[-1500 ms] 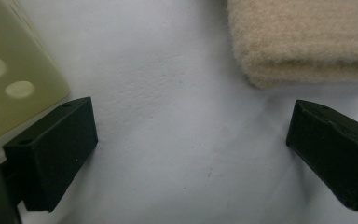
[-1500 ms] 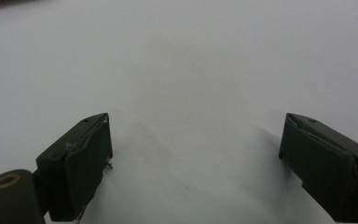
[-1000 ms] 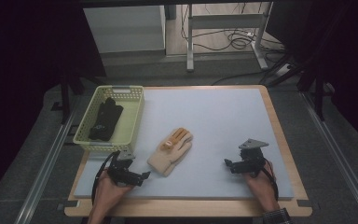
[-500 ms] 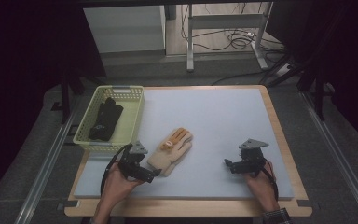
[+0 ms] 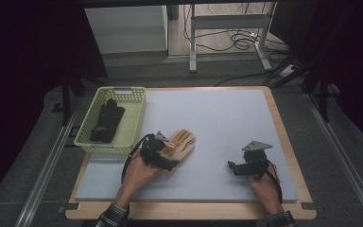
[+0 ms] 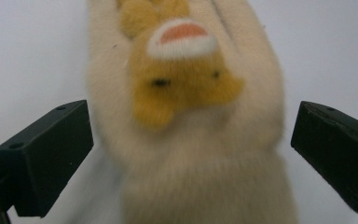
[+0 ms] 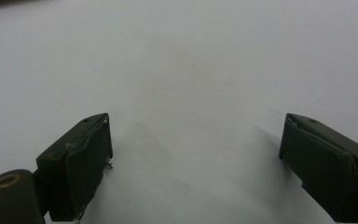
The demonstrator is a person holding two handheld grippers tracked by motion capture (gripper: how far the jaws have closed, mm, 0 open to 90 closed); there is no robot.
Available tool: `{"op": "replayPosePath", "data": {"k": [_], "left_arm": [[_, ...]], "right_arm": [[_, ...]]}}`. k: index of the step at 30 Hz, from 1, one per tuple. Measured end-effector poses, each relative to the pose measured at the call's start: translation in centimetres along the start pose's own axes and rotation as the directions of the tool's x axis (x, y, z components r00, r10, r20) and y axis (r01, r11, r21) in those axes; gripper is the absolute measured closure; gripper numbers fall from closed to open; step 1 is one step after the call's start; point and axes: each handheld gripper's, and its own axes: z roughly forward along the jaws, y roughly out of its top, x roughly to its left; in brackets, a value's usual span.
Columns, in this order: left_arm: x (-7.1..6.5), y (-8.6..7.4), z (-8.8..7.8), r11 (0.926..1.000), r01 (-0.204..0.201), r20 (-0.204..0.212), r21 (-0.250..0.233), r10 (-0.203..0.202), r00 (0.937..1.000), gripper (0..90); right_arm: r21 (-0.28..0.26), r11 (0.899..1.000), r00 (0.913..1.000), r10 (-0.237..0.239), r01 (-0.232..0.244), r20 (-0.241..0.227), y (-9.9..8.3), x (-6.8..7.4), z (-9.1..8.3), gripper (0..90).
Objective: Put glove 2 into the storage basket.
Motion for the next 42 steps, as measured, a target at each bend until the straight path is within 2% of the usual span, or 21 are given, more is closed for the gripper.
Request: {"op": "replayPosePath", "data": {"k": [6,9,11,13,14,15,16,18,22,26,30,33,38,42], "left_arm": [[-0.7,0.7,2.1,0.9982,-0.013,0.009,0.058,0.013,0.9999,0.0],[-1.3,0.7,2.5,0.9962,-0.043,-0.037,0.075,0.046,0.9982,0.0],[-1.2,0.8,2.4,0.9963,-0.036,-0.036,0.078,0.039,0.9986,0.3],[-0.8,1.0,2.5,0.9955,-0.027,-0.074,0.091,0.034,0.9967,2.4],[-0.6,1.1,2.5,0.9955,-0.019,-0.065,0.093,0.025,0.9976,1.5],[-0.6,1.2,2.4,0.9948,-0.027,-0.07,0.098,0.034,0.997,3.2],[-0.6,1.2,2.4,0.9948,-0.027,-0.07,0.098,0.034,0.997,6.4],[-1.2,1.0,1.9,0.9955,-0.061,-0.05,0.073,0.064,0.9967,18.4],[-1.6,0.8,1.5,0.9963,-0.069,-0.042,0.051,0.072,0.9965,39.9],[-1.4,0.9,1.3,0.9964,-0.065,-0.031,0.055,0.067,0.9973,52.4],[-1.0,1.2,1.2,0.9972,-0.05,0.001,0.055,0.05,0.9987,55.0],[-0.9,1.4,0.9,0.9978,-0.049,0.0,0.044,0.049,0.9988,55.0],[-0.7,2.5,-0.7,0.9989,-0.043,-0.044,0.018,0.043,0.9981,54.4],[-0.1,3.4,-2.0,0.9997,-0.025,-0.059,0.005,0.025,0.9979,54.2]], "right_arm": [[0.0,1.0,1.0,0.0,0.0,0.0,0.0,0.0,0.0,9.1],[0.0,1.0,1.0,0.0,0.0,0.0,0.0,0.0,0.0,9.1],[0.0,1.0,1.0,0.0,0.0,0.0,0.0,0.0,0.0,9.1],[0.0,1.0,1.0,-0.001,0.001,0.0,0.0,0.0,0.0,9.1],[0.0,1.0,1.0,-0.001,0.001,0.0,0.0,0.0,0.0,9.1],[0.0,1.0,1.0,-0.001,0.001,0.0,0.0,0.0,0.0,9.2],[0.0,1.0,1.0,-0.001,0.001,0.0,0.0,0.0,0.0,9.1],[0.0,1.0,1.0,0.0,0.0,0.0,0.0,0.0,0.0,9.1],[0.0,1.0,1.0,-0.001,0.001,0.0,0.0,0.0,0.0,9.1],[0.0,1.0,1.0,-0.001,0.001,0.001,0.0,0.0,0.0,9.1],[0.0,1.0,1.0,-0.001,0.001,0.0,0.0,0.0,0.0,9.1],[0.0,1.0,1.0,-0.001,0.001,0.001,0.0,0.0,0.0,9.1],[0.0,1.0,1.0,-0.002,0.002,0.0,0.0,0.0,0.0,9.1],[0.0,1.0,1.0,-0.004,0.004,0.0,0.0,0.0,0.0,9.1]]}}
